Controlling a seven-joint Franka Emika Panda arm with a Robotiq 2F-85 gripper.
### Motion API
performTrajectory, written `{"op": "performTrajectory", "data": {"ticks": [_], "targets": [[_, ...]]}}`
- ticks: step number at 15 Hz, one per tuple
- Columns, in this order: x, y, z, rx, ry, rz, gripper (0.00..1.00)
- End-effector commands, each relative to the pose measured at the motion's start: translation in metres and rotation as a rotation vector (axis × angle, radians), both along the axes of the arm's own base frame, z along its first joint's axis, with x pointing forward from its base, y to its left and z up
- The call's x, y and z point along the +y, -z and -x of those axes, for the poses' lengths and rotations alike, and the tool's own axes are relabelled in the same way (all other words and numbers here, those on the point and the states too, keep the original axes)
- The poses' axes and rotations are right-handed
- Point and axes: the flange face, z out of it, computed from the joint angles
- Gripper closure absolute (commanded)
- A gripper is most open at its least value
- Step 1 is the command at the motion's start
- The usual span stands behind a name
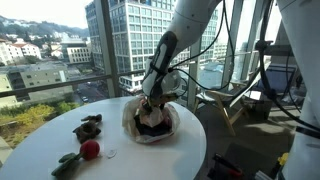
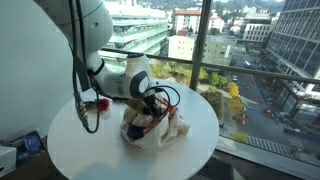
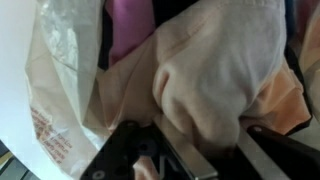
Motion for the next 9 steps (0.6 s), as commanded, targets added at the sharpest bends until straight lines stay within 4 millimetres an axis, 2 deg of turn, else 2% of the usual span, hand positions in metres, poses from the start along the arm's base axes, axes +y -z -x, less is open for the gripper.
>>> {"op": "performTrajectory", "data": {"ticks": [1, 2, 3, 5, 9], "targets": [[-0.004, 0.016, -0.008, 0.025, 0.032, -0.099, 0.87], [-0.007, 0.015, -0.008, 0.029, 0.048, -0.115, 0.77], [-0.011, 0.013, -0.008, 0.029, 0.062, -0.121, 0.53], [-0.017, 0.002, -0.006, 0.010, 0.079, -0.119, 0.51], [-0.013, -0.027, 0.002, -0.031, 0.109, -0.190, 0.21]]}}
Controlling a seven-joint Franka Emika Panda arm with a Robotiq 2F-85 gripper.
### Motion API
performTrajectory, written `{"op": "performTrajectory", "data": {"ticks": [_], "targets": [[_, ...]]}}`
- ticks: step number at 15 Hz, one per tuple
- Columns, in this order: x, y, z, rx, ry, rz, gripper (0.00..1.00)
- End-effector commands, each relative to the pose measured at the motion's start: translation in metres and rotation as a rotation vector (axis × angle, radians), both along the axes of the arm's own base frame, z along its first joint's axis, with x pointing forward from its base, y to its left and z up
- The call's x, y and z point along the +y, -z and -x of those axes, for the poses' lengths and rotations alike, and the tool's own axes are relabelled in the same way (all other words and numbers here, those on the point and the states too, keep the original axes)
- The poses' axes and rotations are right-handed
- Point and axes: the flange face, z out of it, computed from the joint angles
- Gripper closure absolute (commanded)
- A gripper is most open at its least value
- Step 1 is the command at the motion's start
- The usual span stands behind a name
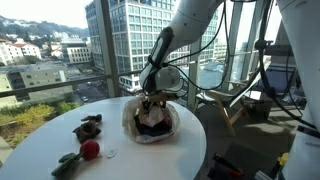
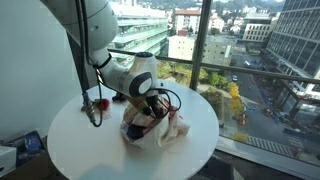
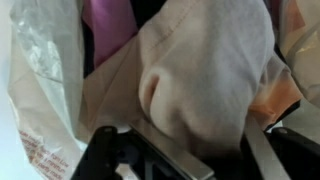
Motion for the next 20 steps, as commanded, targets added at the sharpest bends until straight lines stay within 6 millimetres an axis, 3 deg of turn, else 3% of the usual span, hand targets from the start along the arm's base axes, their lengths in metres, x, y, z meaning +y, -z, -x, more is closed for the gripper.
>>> {"op": "performTrajectory", "data": {"ticks": [1, 3, 9, 18, 19, 20], "targets": [[0.006, -0.031, 0.008, -0.034, 0.008, -0.087, 0.14], [0.014, -0.047, 0.011, -0.042, -0.005, -0.139, 0.01], [0.044, -0.076, 0.005, 0.016, -0.104, -0.143, 0.00], [0.079, -0.063, -0.014, 0.147, -0.329, 0.315, 0.00], [0.081, -0.056, -0.016, 0.151, -0.344, 0.317, 0.25], [0.082, -0.050, -0.018, 0.156, -0.352, 0.317, 0.27]]}}
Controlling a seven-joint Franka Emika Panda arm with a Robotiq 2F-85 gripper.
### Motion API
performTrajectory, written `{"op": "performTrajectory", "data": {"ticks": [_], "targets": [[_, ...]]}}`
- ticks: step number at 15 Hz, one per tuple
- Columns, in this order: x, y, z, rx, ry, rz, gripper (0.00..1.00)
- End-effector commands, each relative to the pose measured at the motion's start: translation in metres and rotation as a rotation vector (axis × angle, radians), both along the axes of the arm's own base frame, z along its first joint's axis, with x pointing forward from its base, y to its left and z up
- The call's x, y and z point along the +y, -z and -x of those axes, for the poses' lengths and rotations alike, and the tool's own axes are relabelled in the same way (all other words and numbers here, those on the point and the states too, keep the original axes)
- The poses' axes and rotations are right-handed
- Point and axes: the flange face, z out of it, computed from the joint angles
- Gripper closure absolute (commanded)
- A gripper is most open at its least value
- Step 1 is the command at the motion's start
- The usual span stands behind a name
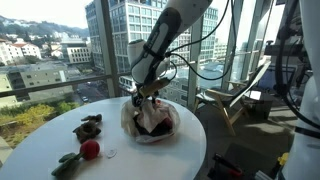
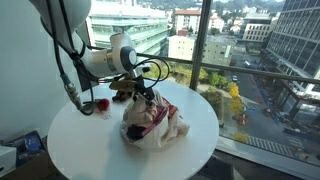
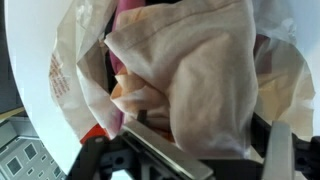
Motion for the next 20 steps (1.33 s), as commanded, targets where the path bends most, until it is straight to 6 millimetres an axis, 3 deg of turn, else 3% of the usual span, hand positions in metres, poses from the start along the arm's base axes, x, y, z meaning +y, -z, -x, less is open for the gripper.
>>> {"op": "performTrajectory", "data": {"ticks": [1, 7, 10, 18, 19, 20], "targets": [[0.001, 0.015, -0.014, 0.015, -0.023, 0.029, 0.34], [-0.017, 0.060, -0.021, 0.052, 0.028, -0.020, 0.82], [-0.029, 0.079, -0.028, 0.055, 0.071, -0.067, 0.89], [-0.054, 0.095, -0.039, 0.112, 0.161, -0.260, 0.86], [-0.057, 0.095, -0.039, 0.127, 0.170, -0.273, 0.82], [-0.059, 0.093, -0.039, 0.126, 0.177, -0.279, 0.59]]}}
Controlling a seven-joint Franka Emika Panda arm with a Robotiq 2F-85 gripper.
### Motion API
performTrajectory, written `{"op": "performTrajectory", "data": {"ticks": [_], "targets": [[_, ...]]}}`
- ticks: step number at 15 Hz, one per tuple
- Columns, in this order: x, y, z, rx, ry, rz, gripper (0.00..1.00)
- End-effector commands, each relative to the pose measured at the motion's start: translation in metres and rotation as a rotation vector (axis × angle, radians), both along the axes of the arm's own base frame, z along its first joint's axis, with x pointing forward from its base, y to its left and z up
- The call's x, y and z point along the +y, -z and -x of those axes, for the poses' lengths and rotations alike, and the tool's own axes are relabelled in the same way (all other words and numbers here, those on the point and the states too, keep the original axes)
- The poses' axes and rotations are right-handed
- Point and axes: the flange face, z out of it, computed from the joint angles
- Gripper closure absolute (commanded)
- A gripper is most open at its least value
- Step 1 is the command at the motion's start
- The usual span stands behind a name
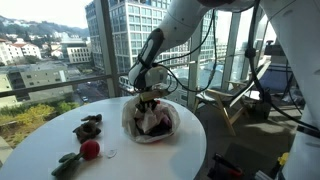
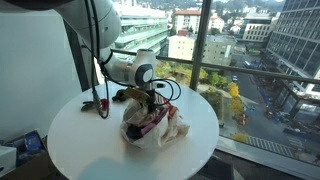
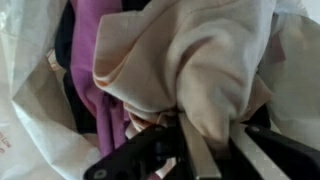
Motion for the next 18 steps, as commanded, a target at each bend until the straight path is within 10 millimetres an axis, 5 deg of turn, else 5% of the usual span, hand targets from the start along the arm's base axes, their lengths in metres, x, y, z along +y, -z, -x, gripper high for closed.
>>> {"op": "performTrajectory", "data": {"ticks": [1, 2, 10, 18], "targets": [[-0.006, 0.023, -0.003, 0.051, 0.013, -0.052, 0.57], [-0.007, 0.015, -0.003, 0.048, 0.020, -0.060, 0.56], [0.003, -0.030, 0.004, 0.034, 0.005, -0.036, 0.01], [0.032, -0.090, 0.018, 0.073, -0.069, 0.058, 0.00]]}}
